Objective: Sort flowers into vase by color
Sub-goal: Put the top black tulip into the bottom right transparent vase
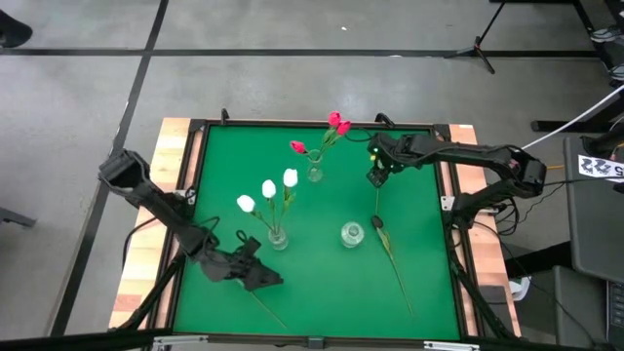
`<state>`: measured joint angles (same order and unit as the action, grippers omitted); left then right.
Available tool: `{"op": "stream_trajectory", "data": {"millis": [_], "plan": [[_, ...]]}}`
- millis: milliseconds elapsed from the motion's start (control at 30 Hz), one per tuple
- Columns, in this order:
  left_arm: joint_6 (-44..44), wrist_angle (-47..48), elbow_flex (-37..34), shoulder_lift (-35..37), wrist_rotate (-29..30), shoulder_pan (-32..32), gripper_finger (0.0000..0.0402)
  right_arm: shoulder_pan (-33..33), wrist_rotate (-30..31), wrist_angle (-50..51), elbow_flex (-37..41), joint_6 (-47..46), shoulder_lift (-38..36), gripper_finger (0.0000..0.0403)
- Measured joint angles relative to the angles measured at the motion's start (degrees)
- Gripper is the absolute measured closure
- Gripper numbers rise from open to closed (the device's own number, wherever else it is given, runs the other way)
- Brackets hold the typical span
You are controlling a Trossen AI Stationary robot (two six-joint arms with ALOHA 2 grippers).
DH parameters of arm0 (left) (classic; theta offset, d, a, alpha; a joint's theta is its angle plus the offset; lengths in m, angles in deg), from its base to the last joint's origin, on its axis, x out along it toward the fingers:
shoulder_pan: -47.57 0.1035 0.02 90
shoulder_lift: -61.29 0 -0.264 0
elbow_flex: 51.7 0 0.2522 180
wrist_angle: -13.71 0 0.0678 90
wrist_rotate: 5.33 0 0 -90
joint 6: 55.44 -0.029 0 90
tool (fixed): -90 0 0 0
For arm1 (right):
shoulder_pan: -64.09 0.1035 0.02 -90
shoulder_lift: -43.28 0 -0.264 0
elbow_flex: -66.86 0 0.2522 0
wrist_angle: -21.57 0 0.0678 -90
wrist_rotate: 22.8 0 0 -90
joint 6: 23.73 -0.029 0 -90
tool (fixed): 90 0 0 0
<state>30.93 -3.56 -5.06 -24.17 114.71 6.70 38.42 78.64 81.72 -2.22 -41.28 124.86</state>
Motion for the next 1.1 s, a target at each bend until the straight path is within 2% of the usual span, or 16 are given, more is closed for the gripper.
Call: {"op": "stream_trajectory", "data": {"millis": [133, 300, 433, 600, 833, 967, 1100], "plan": [[1.9, -3.3, 0.0, -4.1, 1.4, 1.3, 0.0137, -3.6, -5.9, -3.1, 4.5, -0.3, -0.5, 0.0121], [2.1, -8.7, 0.0, -6.2, 2.0, 2.6, 0.0137, -4.9, -7.3, -9.4, 10.9, -4.5, -2.3, 0.0121], [2.1, -8.9, 0.0, -6.2, 2.2, 3.3, 0.0137, -4.6, -9.6, -14.1, 12.3, -5.0, -2.3, 0.0121], [2.1, -8.7, 0.0, -6.2, 2.2, 4.1, 0.0137, -3.1, -5.0, -14.9, 12.4, -9.3, -0.5, 0.0121], [2.3, -8.9, 0.0, -6.2, 2.2, 4.1, 0.0137, -3.1, -6.3, -16.0, 12.4, -9.6, 3.3, 0.0121], [2.4, -8.9, 0.0, -6.2, 2.2, 4.1, 0.0137, -3.2, -7.3, -16.0, 12.4, -9.6, 5.6, 0.0147], [2.4, -8.9, 0.0, -6.2, 2.2, 4.1, 0.0137, -3.2, -8.2, -16.3, 12.1, -9.6, 7.9, 0.0205]]}}
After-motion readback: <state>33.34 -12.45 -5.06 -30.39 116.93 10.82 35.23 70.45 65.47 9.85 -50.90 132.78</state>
